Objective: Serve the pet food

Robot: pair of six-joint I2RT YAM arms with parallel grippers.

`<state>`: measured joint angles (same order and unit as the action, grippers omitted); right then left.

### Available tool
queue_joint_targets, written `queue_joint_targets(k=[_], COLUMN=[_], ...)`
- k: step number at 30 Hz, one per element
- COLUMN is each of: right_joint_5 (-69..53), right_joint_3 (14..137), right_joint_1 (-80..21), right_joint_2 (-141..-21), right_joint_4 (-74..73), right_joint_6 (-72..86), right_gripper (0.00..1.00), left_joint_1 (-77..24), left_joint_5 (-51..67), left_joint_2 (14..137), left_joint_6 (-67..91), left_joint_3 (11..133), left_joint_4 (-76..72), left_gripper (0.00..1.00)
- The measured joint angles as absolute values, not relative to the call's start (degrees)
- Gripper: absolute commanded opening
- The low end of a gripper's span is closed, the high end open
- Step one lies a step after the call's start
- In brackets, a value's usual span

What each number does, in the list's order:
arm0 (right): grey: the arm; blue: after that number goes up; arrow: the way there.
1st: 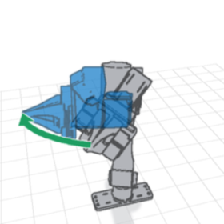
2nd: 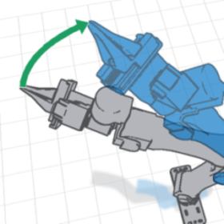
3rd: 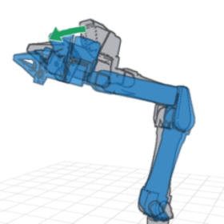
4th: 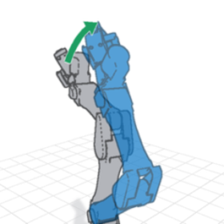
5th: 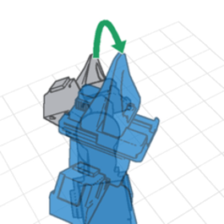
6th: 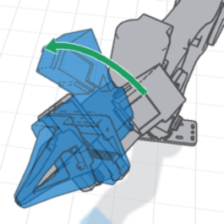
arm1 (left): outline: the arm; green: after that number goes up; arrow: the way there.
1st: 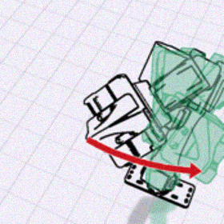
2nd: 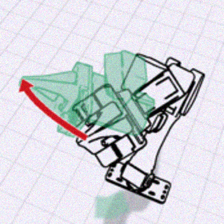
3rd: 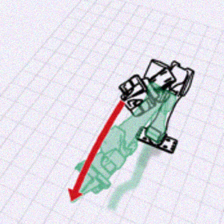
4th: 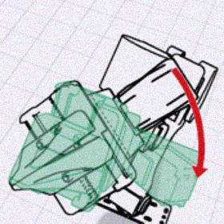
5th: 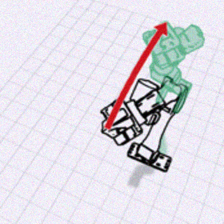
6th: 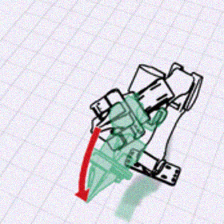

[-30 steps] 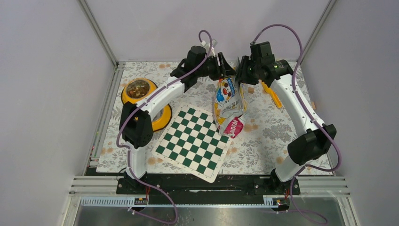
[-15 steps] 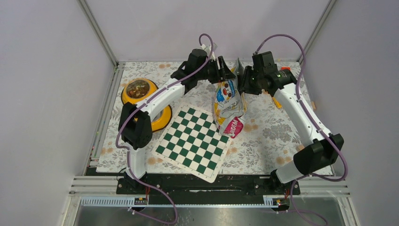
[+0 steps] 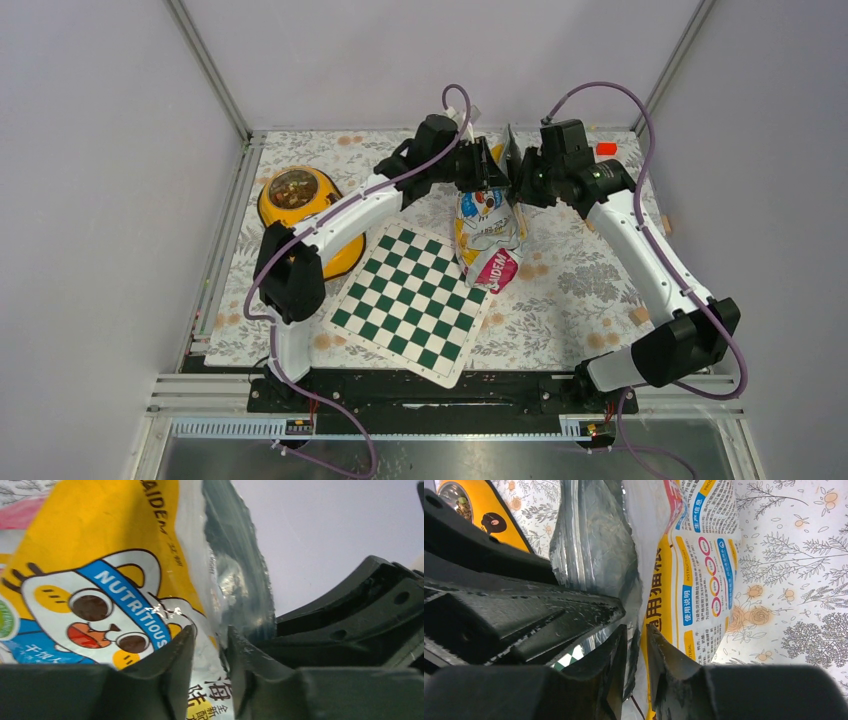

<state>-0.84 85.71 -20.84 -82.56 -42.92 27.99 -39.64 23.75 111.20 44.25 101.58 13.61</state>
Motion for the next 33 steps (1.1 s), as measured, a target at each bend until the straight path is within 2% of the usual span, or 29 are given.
queue_joint_targets(k=[3,7,22,33], right_joint_5=[-1.19,-0.34,11.64,16.03], right_joint_3=[85.52,85.67,94.78,106.34], right_joint_1=[-20.88,-20.99,-20.71,-18.0], right_joint_2=[-82.48,-82.21,-82.15,-83.55], right_joint_4=[-42.74,-43.35,-55.44,-60.8], right_joint_6=[28.29,28.08,21.78,20.4], right_gripper=[0.12,0.0,0.0,0.0], left_joint_1=[-40.6,-40.75,-33.12,-32.36], left_joint_5=[23.79,23.31,22.24,26.22], left_joint_2=[110.91,110.78,106.96,106.87], left_joint_6=[44.88,43.66,34.85,36.99], left_joint_3=[101.58,102.17,111.53,114.48], left_joint_4=[13.78,16.16,36.12,38.7], left_gripper=[0.0,0.0,0.0,0.0])
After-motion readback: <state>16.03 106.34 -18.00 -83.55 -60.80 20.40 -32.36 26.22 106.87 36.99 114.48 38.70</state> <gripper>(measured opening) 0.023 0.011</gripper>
